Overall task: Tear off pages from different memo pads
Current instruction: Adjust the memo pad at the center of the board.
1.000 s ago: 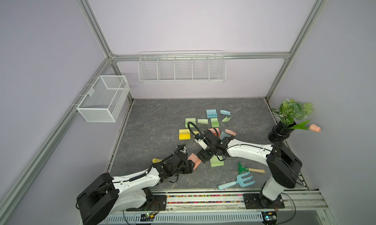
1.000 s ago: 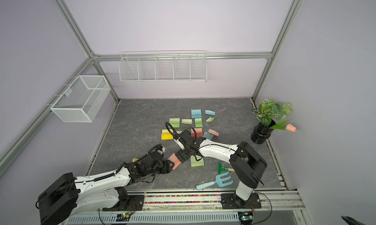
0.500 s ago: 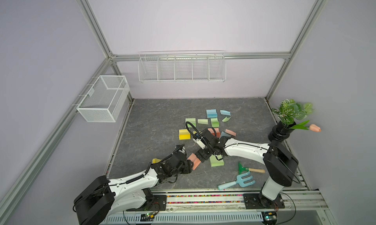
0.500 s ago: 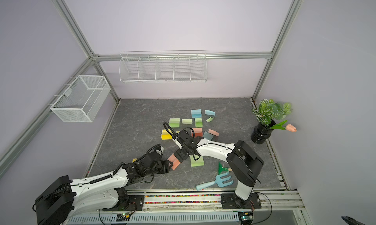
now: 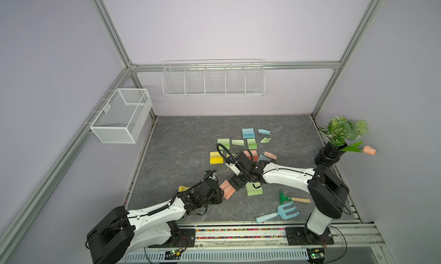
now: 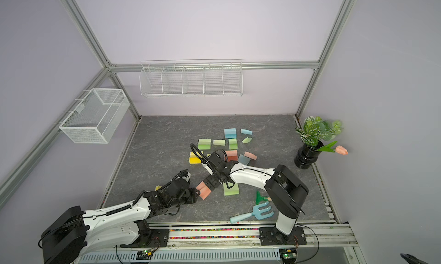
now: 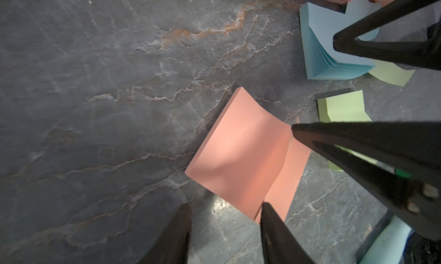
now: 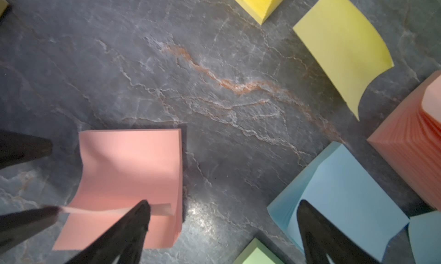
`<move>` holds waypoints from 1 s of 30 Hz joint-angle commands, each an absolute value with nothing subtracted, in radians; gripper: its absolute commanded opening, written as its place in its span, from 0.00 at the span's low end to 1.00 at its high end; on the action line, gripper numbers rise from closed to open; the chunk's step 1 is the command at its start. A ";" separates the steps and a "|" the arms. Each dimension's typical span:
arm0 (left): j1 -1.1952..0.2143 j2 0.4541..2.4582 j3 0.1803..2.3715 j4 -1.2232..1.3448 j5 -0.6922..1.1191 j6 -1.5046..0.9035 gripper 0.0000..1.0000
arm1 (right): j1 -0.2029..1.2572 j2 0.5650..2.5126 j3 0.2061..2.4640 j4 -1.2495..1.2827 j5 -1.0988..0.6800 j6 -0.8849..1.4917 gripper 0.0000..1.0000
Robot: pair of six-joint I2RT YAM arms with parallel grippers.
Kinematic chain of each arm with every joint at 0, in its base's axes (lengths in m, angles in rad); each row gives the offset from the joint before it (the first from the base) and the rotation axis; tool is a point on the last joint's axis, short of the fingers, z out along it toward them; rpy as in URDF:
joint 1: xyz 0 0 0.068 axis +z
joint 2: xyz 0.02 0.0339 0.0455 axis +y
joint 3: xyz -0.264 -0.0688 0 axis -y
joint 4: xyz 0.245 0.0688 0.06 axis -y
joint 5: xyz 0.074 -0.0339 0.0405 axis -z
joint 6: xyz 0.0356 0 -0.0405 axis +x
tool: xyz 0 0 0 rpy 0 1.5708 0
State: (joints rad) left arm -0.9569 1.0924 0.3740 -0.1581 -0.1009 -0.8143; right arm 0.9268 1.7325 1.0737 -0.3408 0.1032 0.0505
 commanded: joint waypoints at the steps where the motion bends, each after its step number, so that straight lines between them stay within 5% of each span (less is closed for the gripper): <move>1: -0.962 1.086 0.381 -0.181 -0.139 -0.835 0.48 | 0.949 1.683 1.039 -0.293 0.075 -0.032 0.97; 13: -0.962 1.040 0.367 -0.199 -0.155 -0.854 0.49 | 0.985 1.727 1.032 -0.284 0.107 -0.122 1.00; 30: -0.962 0.584 0.265 -0.399 -0.255 -0.908 0.50 | 1.033 1.850 1.165 -0.365 0.226 -0.149 0.99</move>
State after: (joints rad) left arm -0.9569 0.5983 0.2817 -0.3576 -0.2394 -0.8959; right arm 1.0321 1.8111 1.1278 -0.3328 0.1848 -0.1486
